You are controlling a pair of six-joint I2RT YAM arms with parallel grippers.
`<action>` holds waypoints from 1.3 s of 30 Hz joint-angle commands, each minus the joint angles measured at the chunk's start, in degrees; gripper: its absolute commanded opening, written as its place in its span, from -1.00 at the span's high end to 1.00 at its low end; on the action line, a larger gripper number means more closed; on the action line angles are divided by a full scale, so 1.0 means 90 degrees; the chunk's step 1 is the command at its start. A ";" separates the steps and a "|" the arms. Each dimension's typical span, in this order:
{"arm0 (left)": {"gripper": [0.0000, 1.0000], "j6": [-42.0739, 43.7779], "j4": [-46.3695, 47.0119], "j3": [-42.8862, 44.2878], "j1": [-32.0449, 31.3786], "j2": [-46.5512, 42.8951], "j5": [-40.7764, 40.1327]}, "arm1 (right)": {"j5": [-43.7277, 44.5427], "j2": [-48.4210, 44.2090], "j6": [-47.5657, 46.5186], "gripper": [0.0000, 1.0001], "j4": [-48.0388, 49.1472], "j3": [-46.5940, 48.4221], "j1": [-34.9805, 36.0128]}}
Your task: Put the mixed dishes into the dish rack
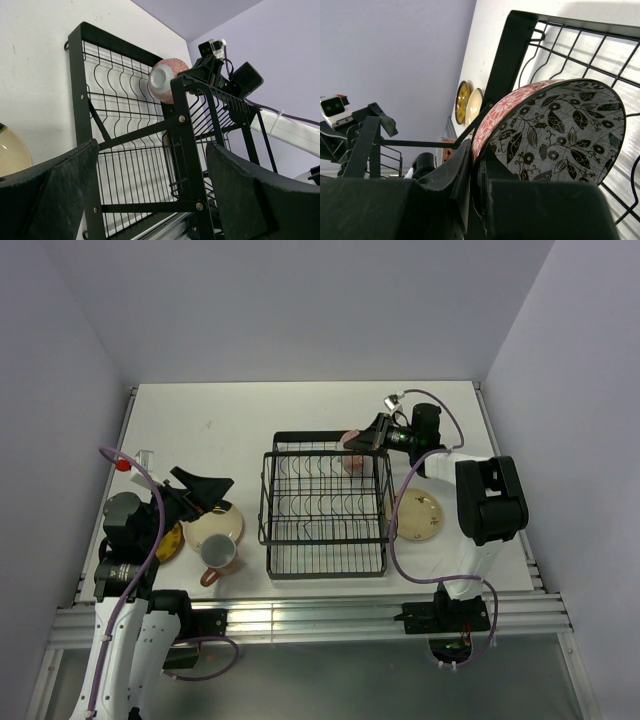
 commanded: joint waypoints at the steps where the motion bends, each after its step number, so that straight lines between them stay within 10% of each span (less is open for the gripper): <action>1: -0.90 0.0068 0.0284 -0.0010 0.0025 -0.0027 0.0134 | -0.0036 -0.0082 -0.0321 1.00 0.0113 0.0127 0.0064; 39: -0.91 0.0292 -0.0262 0.0048 0.0025 0.0207 -0.0207 | 0.0569 0.0153 -0.0711 0.88 -0.0190 -0.0166 0.0201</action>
